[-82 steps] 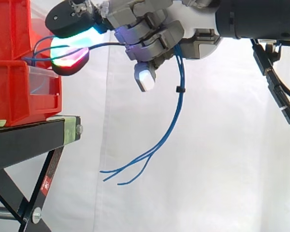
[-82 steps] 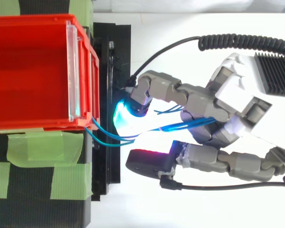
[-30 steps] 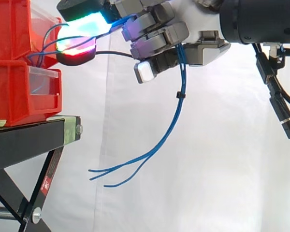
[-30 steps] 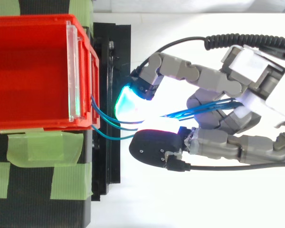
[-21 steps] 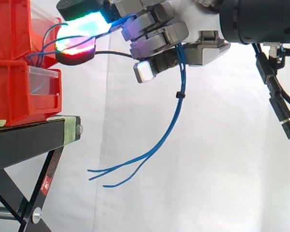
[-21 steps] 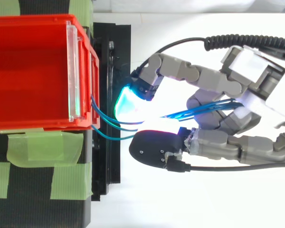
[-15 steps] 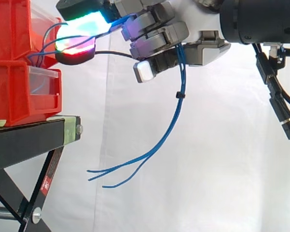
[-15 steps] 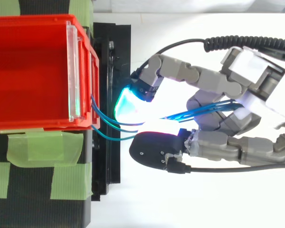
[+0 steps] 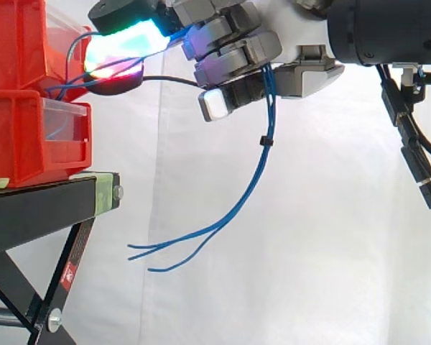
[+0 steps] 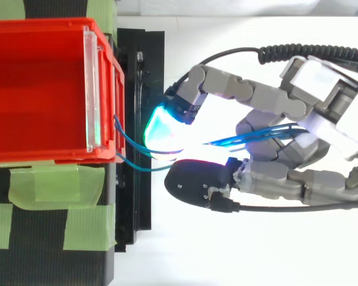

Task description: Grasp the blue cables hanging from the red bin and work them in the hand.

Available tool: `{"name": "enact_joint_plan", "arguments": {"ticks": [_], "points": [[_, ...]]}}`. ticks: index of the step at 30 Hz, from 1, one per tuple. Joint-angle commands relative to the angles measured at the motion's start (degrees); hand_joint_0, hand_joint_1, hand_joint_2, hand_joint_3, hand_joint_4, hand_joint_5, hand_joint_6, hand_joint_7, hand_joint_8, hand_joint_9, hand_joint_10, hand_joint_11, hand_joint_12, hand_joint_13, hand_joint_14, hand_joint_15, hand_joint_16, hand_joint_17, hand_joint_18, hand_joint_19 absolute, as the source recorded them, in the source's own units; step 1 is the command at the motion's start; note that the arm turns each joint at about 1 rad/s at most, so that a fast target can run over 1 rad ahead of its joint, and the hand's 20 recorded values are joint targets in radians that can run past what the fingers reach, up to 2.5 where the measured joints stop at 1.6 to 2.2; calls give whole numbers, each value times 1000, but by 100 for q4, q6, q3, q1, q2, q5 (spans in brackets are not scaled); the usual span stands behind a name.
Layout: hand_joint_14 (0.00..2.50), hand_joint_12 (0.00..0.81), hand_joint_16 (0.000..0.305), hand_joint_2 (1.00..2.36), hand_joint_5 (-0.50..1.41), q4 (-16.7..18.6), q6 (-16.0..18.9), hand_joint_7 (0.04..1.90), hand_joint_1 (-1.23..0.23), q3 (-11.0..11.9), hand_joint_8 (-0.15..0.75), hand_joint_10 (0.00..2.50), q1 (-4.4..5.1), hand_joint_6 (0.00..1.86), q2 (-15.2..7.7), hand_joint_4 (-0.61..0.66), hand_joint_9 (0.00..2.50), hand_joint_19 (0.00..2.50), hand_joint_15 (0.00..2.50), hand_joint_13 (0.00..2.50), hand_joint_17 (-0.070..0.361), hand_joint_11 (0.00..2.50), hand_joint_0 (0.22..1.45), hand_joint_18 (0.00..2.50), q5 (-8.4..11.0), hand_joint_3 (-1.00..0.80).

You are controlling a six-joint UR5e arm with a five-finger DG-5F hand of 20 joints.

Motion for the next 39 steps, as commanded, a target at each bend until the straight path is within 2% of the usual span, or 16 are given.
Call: {"name": "enact_joint_plan", "arguments": {"ticks": [1,3,4,6,8,10,12,13,15,17,21,24,25,31,35,39], "points": [[2500,470,186,1018,264,-9,19,1325,-709,4,350,2500,7,5,1,173,1601,559,1461,1747,139,2500,1072,2483,7,74],[2500,470,186,1020,248,0,19,1296,-708,4,350,2500,-2,7,1,173,1601,559,1461,1747,139,2500,1064,2483,7,-222],[2500,470,186,1022,249,9,19,1287,-698,4,350,2500,7,6,1,174,1601,559,1461,1747,139,2500,1096,2483,7,-123],[2500,470,186,1007,267,9,19,1284,-685,4,350,2500,-2,5,-7,183,1601,559,1461,1747,139,2500,1168,2483,7,314],[2500,470,186,1002,282,9,19,1292,-680,4,350,2500,7,6,1,176,1601,559,1461,1747,139,2500,1188,2483,7,422],[2500,470,186,1014,260,9,19,1290,-716,4,350,2500,7,6,1,184,1601,559,1461,1747,139,2500,1063,2483,15,114],[2500,470,186,1020,242,9,19,1285,-713,-5,350,2500,7,6,-7,175,1601,559,1461,1747,139,2500,1045,2483,15,-94],[2500,470,186,1011,250,9,19,1278,-692,-5,350,2500,7,6,-7,178,1601,559,1461,1747,139,2500,1135,2483,7,159],[2500,470,186,1033,281,9,19,1286,-679,-5,350,2500,15,6,1,172,1601,559,1461,1747,139,2500,1193,2483,7,419],[2500,470,186,1048,286,9,19,1290,-675,-5,350,2500,7,5,1,169,1601,559,1461,1747,139,2500,1186,2483,15,423],[2500,470,186,1020,247,9,19,1277,-703,4,350,2500,15,6,1,171,1601,559,1461,1747,139,2500,1087,2483,7,-105],[2500,470,186,1002,296,9,19,1308,-673,4,350,2500,15,5,1,169,1601,559,1461,1747,139,2500,1226,2483,15,403],[2500,470,186,1001,308,9,19,1322,-667,4,350,2500,15,4,1,169,1601,559,1461,1747,139,2500,1234,2483,15,456],[2500,470,186,1018,278,9,19,1305,-684,-5,350,2500,15,5,-7,162,1601,559,1461,1747,139,2500,1146,2483,15,388],[2500,470,186,1138,335,9,19,1356,-668,-5,350,2500,15,3,-7,161,1601,559,1461,1747,139,2500,1190,2483,24,514],[2500,470,186,1138,369,9,37,1371,-662,-5,350,2500,15,2,1,141,1601,559,1461,1747,139,2500,1258,2483,59,558]]}}
